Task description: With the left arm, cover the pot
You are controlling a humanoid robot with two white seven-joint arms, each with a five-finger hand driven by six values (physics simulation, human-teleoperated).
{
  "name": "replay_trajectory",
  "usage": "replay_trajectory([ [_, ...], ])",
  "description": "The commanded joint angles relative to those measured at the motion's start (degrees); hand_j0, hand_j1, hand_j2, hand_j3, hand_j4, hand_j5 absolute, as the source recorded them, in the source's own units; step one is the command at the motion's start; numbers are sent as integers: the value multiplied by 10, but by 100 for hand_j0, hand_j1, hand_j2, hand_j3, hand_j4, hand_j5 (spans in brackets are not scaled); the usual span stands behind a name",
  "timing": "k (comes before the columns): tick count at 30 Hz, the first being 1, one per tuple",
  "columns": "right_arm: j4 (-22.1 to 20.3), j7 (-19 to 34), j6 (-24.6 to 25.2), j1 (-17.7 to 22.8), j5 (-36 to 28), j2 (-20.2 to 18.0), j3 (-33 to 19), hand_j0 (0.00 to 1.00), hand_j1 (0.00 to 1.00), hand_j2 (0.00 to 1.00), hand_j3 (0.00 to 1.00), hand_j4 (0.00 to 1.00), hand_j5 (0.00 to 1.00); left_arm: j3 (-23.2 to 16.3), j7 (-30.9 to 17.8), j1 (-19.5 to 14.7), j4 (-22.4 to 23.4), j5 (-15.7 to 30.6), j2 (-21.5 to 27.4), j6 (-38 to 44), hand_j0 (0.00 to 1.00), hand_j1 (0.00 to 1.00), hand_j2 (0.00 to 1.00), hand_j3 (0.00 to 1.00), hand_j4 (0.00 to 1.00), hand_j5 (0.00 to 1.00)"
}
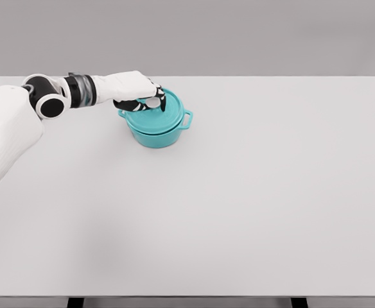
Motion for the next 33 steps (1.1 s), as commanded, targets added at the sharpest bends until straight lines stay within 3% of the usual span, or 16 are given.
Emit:
replay_trajectory([
  [1, 0, 0, 0, 0, 0, 0, 0, 100, 100, 100, 100, 100, 100, 0, -1, 0, -1, 4, 1, -1, 55, 55, 55, 55, 55, 55],
  [10, 0, 0, 0, 0, 0, 0, 0, 100, 100, 100, 100, 100, 100, 0, -1, 4, -2, 4, -1, -1, 55, 55, 55, 55, 55, 55],
  [14, 0, 0, 0, 0, 0, 0, 0, 100, 100, 100, 100, 100, 100, 0, 0, 4, -2, 4, -1, -1, 63, 63, 63, 63, 63, 63],
  [22, 0, 0, 0, 0, 0, 0, 0, 100, 100, 100, 100, 100, 100, 0, 1, 4, -1, 4, 1, -1, 64, 64, 64, 64, 64, 64],
  [30, 0, 0, 0, 0, 0, 0, 0, 100, 100, 100, 100, 100, 100, 0, 1, 4, -1, 9, 1, -1, 78, 78, 78, 78, 78, 78],
  [33, 0, 0, 0, 0, 0, 0, 0, 100, 100, 100, 100, 100, 100, 0, 1, 4, -1, 9, 1, -1, 78, 78, 78, 78, 78, 78],
])
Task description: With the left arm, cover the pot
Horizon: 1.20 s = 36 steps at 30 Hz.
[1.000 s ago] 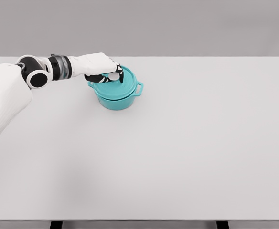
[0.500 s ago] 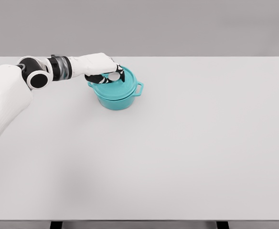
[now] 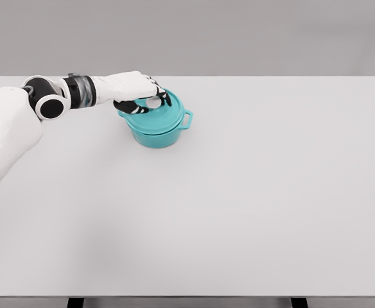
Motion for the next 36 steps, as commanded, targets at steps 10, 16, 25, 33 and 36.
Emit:
replay_trajectory([
  [10, 0, 0, 0, 0, 0, 0, 0, 100, 100, 100, 100, 100, 100, -2, -2, -1, 0, 7, 1, -2, 84, 84, 84, 84, 84, 84],
  [16, 0, 0, 0, 0, 0, 0, 0, 100, 100, 100, 100, 100, 100, -2, -2, -1, 0, 9, 4, -2, 84, 84, 84, 84, 84, 84],
  [25, 0, 0, 0, 0, 0, 0, 0, 100, 100, 100, 100, 100, 100, -1, -2, -1, 0, 14, 4, -2, 87, 87, 87, 87, 87, 87],
  [33, 0, 0, 0, 0, 0, 0, 0, 100, 100, 100, 100, 100, 100, -2, -2, -4, 0, 24, 5, -2, 87, 87, 87, 87, 87, 87],
  [36, 0, 0, 0, 0, 1, 0, 0, 100, 100, 100, 100, 100, 100, -2, -2, -4, 0, 24, 6, -2, 87, 87, 87, 87, 87, 87],
])
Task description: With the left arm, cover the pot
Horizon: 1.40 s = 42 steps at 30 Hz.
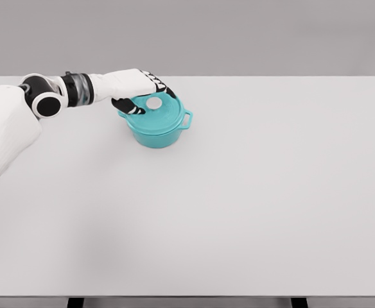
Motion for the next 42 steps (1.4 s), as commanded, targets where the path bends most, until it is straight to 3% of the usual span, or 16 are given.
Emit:
replay_trajectory([
  [1, -1, 0, 0, 0, 0, 0, 0, 100, 100, 100, 100, 100, 100, 1, 0, 0, 0, 5, 1, 1, 87, 87, 87, 87, 87, 87],
  [30, 0, 0, 0, 0, 0, 0, 0, 100, 100, 100, 100, 100, 100, 2, 0, -3, 1, 20, 3, 1, 91, 91, 91, 91, 91, 91],
  [35, 0, 0, 0, 0, 0, 0, 0, 100, 100, 100, 100, 100, 100, 0, 1, -11, -1, 40, 18, 1, 93, 93, 93, 93, 93, 93],
  [40, -1, 0, 0, 0, 0, 0, 0, 100, 100, 100, 100, 100, 100, -4, 1, -21, -9, 86, 45, 1, 100, 100, 100, 100, 100, 100],
  [41, 0, 0, 0, 0, 0, 0, 0, 100, 100, 100, 100, 100, 100, -4, 0, -26, -25, 134, 78, 1, 100, 100, 100, 100, 100, 100],
  [42, 0, 0, 0, 0, 0, 0, 0, 100, 100, 100, 100, 100, 100, -4, -2, -26, -74, 177, 121, 1, 100, 100, 100, 100, 100, 100],
])
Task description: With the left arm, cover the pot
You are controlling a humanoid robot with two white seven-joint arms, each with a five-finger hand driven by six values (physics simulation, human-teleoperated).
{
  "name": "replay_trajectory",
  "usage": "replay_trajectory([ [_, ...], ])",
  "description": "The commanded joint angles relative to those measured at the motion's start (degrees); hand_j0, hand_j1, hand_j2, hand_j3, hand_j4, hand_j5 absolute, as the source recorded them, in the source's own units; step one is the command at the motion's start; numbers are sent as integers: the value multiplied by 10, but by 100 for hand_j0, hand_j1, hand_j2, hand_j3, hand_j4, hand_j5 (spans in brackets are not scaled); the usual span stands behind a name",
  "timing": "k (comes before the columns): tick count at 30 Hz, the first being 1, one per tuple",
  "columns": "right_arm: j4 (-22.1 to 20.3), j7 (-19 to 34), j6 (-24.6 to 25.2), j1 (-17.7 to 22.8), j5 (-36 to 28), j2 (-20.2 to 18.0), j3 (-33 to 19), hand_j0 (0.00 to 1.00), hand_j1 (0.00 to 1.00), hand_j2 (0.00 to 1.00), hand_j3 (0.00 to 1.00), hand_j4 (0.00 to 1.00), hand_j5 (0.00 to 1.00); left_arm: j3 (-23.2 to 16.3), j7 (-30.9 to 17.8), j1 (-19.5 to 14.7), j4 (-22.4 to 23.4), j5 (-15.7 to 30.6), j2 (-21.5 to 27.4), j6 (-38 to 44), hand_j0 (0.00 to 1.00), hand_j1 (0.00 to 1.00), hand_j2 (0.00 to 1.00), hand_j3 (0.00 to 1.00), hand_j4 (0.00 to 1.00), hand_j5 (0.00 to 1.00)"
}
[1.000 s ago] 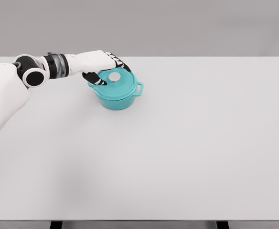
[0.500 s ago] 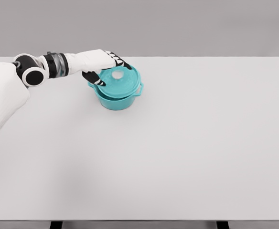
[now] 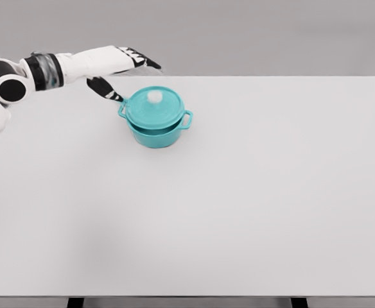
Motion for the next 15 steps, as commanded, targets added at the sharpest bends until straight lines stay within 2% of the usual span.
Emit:
replay_trajectory([
  [1, 0, 0, 0, 0, 0, 0, 0, 100, 100, 100, 100, 100, 100, 0, -2, 1, -76, 100, 77, 1, 100, 100, 100, 100, 100, 100],
  [3, -1, 0, 0, 0, 0, 0, 0, 100, 100, 100, 100, 100, 100, -1, -4, 9, -120, 155, 130, 1, 100, 100, 100, 100, 100, 100],
  [4, 0, 0, 0, 0, 0, 0, 0, 100, 100, 100, 100, 100, 100, 0, -4, 30, -142, 162, 142, 1, 100, 100, 100, 100, 100, 100],
  [6, -1, 0, 0, 0, 0, 0, 0, 100, 100, 100, 100, 100, 100, 0, -4, 56, -154, 198, 185, 1, 100, 100, 100, 100, 100, 100],
  [8, 0, 0, 0, 0, 0, 0, 0, 100, 100, 100, 100, 100, 100, 1, -4, 82, -179, 206, 209, 1, 100, 100, 100, 100, 100, 100],
  [10, 0, 0, 0, 0, 0, 0, 0, 100, 100, 100, 100, 100, 100, 11, -3, 127, -200, 211, 252, 1, 100, 100, 100, 100, 100, 100],
  [11, 0, 0, 0, 0, 0, 0, 0, 100, 100, 100, 100, 100, 100, 11, -3, 127, -200, 211, 265, 1, 100, 100, 100, 100, 100, 100],
  [15, -1, 0, 0, 0, 0, 0, 0, 100, 100, 100, 100, 100, 100, 20, -3, 153, -198, 208, 268, 1, 100, 100, 100, 100, 100, 100],
])
